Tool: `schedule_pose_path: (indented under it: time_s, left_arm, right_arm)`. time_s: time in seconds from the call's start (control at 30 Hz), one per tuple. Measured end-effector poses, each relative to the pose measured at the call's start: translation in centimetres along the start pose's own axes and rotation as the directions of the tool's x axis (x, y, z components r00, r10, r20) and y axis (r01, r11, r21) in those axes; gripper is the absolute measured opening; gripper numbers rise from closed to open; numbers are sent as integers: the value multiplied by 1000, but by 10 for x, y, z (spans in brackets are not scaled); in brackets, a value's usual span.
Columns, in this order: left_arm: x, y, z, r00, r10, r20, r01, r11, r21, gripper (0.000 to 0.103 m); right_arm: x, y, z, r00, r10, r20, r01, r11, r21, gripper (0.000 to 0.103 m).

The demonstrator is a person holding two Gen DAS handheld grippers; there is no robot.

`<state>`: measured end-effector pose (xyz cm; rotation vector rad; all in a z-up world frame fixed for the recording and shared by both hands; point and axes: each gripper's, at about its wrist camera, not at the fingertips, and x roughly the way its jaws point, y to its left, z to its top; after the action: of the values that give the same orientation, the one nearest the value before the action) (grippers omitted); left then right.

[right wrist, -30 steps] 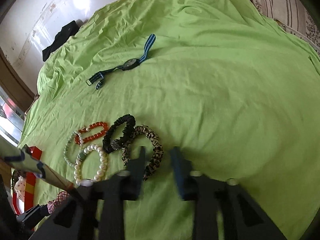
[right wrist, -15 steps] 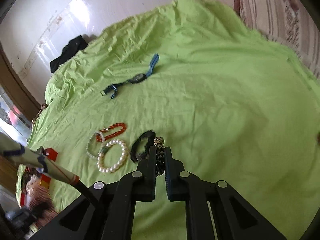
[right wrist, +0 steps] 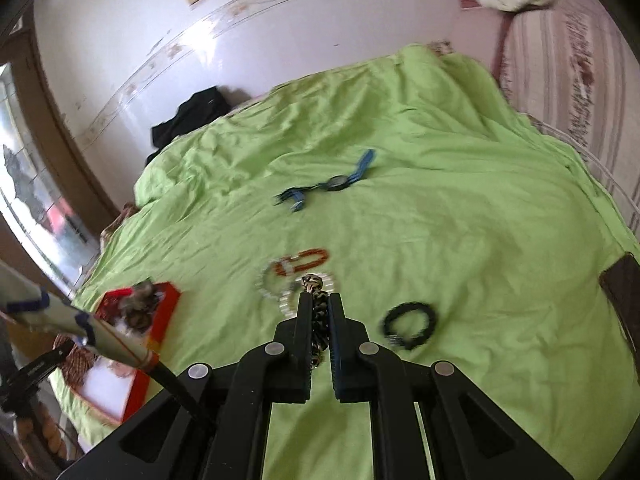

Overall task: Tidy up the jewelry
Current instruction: 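Place the gingham scrunchie and beaded bracelet into the tray, open both tools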

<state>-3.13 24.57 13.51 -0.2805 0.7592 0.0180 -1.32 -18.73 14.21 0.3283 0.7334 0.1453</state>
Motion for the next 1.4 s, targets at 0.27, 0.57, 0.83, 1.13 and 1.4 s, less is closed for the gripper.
schedule_pose_path:
  time_s: [0.27, 0.57, 0.83, 1.13, 1.4]
  left_arm:
    - [7, 93, 3, 988, 138, -75, -148, 979, -137, 10]
    - [26, 139, -9, 968, 183, -173, -214, 960, -182, 10]
    - [25, 149, -15, 976, 98, -193, -139, 967, -213, 12]
    - [7, 133, -11, 995, 57, -82, -72, 978, -198, 51]
    - [-19, 102, -10, 986, 149, 77, -139, 983, -124, 54]
  right_arm:
    - [28, 120, -17, 981, 153, -116, -168, 977, -133, 8]
    - [83, 253, -75, 877, 328, -351, -412, 889, -199, 8]
    - [127, 295, -121, 839, 285, -464, -426, 874, -233, 8]
    - [123, 304, -130, 844, 277, -459, -431, 860, -274, 20]
    - [93, 283, -117, 870, 285, -403, -417, 861, -291, 32]
